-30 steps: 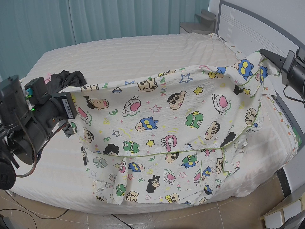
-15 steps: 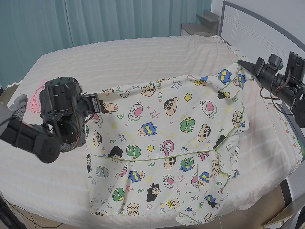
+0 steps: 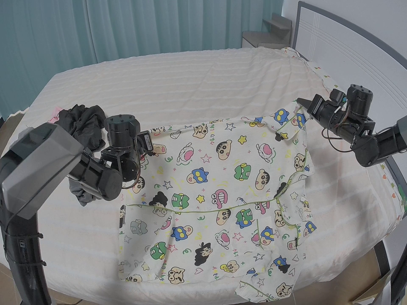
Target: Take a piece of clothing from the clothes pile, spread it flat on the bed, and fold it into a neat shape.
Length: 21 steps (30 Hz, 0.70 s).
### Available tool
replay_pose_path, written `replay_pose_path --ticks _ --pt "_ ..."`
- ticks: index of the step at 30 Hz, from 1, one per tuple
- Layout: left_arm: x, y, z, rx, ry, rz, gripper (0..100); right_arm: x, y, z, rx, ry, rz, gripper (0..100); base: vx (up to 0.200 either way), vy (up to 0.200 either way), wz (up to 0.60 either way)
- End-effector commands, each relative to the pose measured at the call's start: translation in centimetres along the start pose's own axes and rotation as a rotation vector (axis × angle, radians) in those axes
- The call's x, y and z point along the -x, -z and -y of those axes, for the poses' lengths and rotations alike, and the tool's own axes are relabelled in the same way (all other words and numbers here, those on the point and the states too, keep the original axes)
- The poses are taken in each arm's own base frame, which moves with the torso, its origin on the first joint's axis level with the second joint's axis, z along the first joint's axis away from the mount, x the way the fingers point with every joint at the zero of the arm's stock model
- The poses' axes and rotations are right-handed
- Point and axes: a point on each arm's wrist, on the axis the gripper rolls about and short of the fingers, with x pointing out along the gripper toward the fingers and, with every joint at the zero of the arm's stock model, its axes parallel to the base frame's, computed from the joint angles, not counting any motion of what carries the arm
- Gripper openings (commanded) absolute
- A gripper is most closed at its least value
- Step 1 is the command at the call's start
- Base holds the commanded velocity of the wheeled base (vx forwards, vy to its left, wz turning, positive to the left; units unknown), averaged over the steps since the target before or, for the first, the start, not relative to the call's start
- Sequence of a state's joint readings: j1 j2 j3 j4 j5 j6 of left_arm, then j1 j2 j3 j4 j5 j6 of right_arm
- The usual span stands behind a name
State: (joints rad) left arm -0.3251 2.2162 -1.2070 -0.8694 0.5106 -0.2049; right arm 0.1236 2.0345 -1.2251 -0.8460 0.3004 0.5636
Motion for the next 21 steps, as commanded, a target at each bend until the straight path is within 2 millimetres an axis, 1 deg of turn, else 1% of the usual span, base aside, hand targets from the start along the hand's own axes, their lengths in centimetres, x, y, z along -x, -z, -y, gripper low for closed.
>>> replay_pose_path --ticks 1,4,6,8,11,12,13,14,15,17,18,21 --pt "-3.8 4.2 0.1 -0.011 -0.032 -0.036 0 -3.3 2.9 3.2 -0.015 0.046 -0.034 0 0.0 0.0 0.0" --pt "-5.1 5.0 -0.6 -0.002 -0.055 -0.038 0 -4.5 3.7 4.0 -0.016 0.054 -0.033 0 0.0 0.0 0.0" --pt "-5.7 5.6 -0.9 0.005 -0.065 -0.039 0 -4.9 4.0 4.4 -0.019 0.06 -0.04 0 0.0 0.0 0.0" --pt "-6.5 6.1 -1.3 0.018 -0.076 -0.036 0 -5.4 4.6 5.1 -0.024 0.07 -0.049 0 0.0 0.0 0.0" --pt "-7.3 6.5 -1.3 0.026 -0.082 -0.032 0 -6.0 5.2 5.8 -0.034 0.075 -0.053 0 0.0 0.0 0.0" --pt "-7.4 6.9 -1.3 0.022 -0.083 -0.038 0 -6.1 5.3 6.0 -0.058 0.074 -0.057 100 0.0 0.0 0.0" --pt "-7.5 7.1 -1.3 0.02 -0.084 -0.04 0 -6.4 5.1 6.0 -0.089 0.069 -0.049 100 0.0 0.0 0.0" --pt "-7.7 7.2 -1.4 0.021 -0.085 -0.04 100 -6.6 4.8 5.9 -0.117 0.063 -0.043 100 0.0 0.0 0.0" --pt "-7.9 7.5 -1.3 0.021 -0.085 -0.04 100 -6.9 4.6 5.8 -0.155 0.06 -0.036 100 0.0 0.0 0.0" --pt "-7.9 7.5 -1.3 0.022 -0.085 -0.04 100 -7.0 4.5 5.8 -0.166 0.058 -0.034 100 0.0 0.0 0.0" --pt "-8.4 7.6 -1.2 0.031 -0.085 -0.026 100 -7.4 4.3 6.1 -0.258 0.061 -0.028 100 0.0 0.0 0.0" --pt "-8.9 7.2 -1.7 0.04 -0.096 -0.011 100 -7.3 3.9 7.2 -0.315 0.085 -0.008 100 0.0 0.0 0.0"
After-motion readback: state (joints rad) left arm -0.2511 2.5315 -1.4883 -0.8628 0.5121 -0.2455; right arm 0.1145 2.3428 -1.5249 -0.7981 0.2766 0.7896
